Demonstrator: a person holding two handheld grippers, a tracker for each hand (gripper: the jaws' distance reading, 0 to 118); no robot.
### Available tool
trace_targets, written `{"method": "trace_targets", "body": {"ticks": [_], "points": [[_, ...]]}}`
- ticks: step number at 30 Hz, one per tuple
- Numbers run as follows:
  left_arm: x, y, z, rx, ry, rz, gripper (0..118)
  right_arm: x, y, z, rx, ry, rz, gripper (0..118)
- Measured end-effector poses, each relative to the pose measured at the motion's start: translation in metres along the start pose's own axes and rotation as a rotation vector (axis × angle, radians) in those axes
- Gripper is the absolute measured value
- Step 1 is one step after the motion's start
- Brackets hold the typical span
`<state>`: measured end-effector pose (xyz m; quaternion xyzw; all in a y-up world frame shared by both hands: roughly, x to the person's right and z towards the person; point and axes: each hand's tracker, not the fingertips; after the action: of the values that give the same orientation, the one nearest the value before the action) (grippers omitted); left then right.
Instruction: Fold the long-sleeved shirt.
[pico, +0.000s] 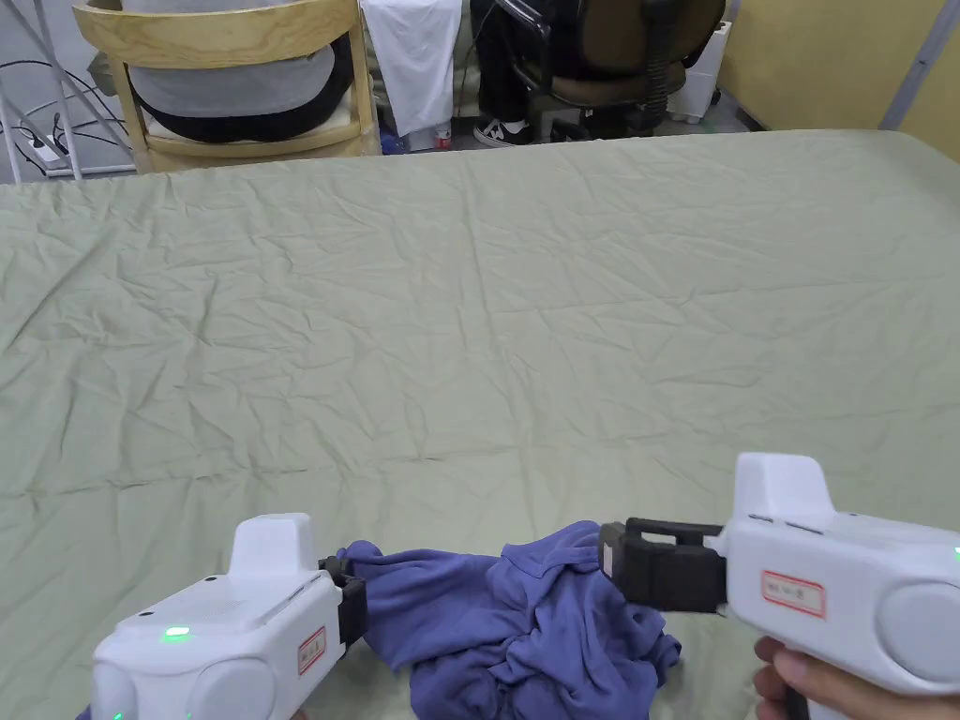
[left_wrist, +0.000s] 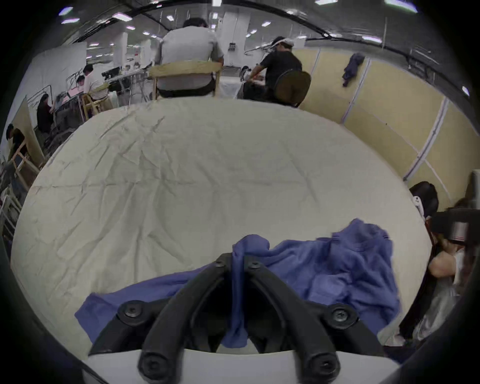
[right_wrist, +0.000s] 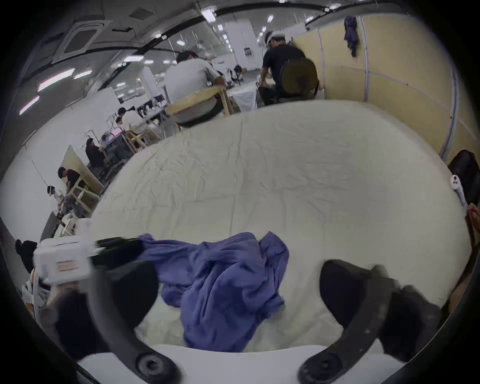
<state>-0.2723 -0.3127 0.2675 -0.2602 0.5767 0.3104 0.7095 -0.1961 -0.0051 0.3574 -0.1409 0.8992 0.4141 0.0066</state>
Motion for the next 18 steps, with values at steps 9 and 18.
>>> {"method": "trace_targets", "body": {"ticks": [9, 18], "points": [[0.023, 0.032, 0.017, 0.049, -0.018, 0.095, 6, 0.017, -0.022, -0.083, -0.309, 0.058, -0.222, 68], [0.046, 0.101, 0.077, 0.154, -0.043, 0.153, 6, -0.010, -0.018, -0.007, -0.075, 0.049, -0.004, 20]]}}
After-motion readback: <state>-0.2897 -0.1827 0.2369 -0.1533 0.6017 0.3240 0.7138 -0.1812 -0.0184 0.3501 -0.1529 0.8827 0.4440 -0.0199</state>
